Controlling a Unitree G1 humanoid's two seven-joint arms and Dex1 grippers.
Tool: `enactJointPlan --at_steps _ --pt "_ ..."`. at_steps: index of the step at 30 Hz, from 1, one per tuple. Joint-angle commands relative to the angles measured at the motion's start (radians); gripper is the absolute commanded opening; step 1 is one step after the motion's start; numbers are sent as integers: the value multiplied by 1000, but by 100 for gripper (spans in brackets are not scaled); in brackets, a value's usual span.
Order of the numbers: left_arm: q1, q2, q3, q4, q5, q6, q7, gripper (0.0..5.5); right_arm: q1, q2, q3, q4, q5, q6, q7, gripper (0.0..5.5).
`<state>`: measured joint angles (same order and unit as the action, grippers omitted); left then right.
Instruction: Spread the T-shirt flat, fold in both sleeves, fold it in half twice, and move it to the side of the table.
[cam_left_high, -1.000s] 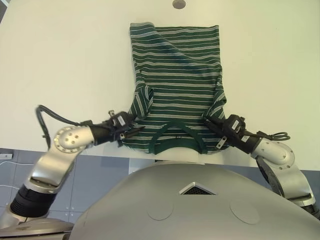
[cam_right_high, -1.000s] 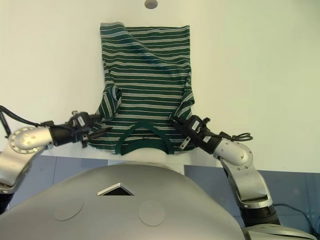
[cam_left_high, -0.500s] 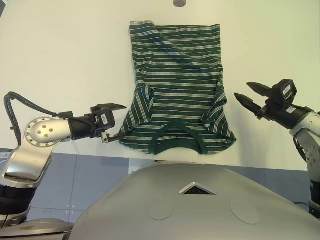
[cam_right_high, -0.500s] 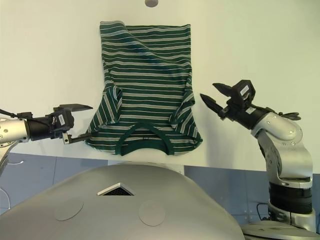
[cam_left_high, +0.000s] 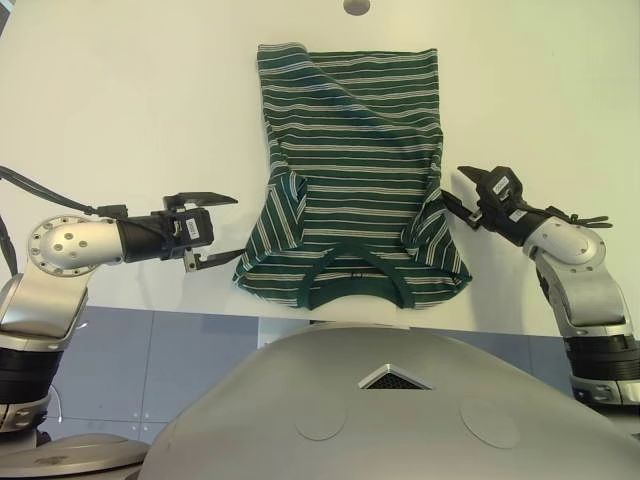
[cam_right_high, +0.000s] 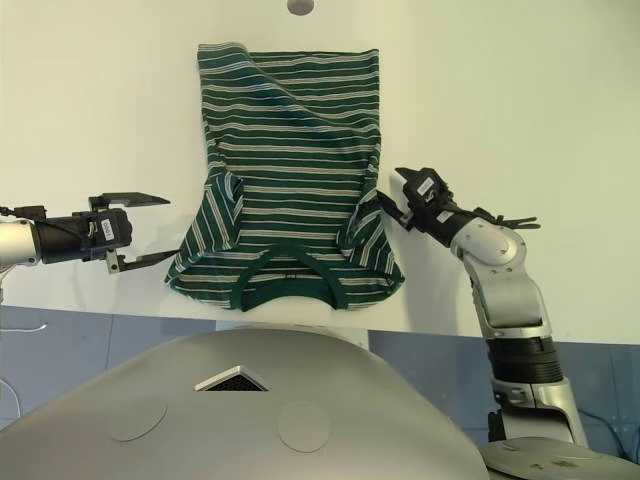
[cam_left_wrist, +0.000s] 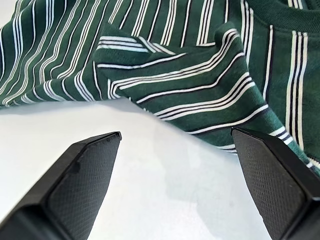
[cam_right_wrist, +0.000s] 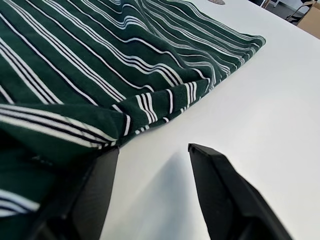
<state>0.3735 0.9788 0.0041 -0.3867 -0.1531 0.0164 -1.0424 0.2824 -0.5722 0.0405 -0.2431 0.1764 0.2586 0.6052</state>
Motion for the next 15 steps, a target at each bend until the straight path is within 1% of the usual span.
enactJointPlan --at_steps 1,4,11,13,15 --pt "-11 -19 -15 -2 17 6 14 404 -24 42 -39 -71 117 84 15 260" --pt "-2 -30 -27 -8 24 9 19 404 -35 52 3 -60 88 86 8 260" --pt "12 -38 -48 -15 35 7 20 404 -84 93 42 -106 90 99 -14 260" --pt "15 -43 -56 -15 38 3 20 404 -97 97 50 -111 88 107 -17 260" --pt "13 -45 -67 -18 42 -2 16 404 -97 82 88 -80 41 115 -19 260"
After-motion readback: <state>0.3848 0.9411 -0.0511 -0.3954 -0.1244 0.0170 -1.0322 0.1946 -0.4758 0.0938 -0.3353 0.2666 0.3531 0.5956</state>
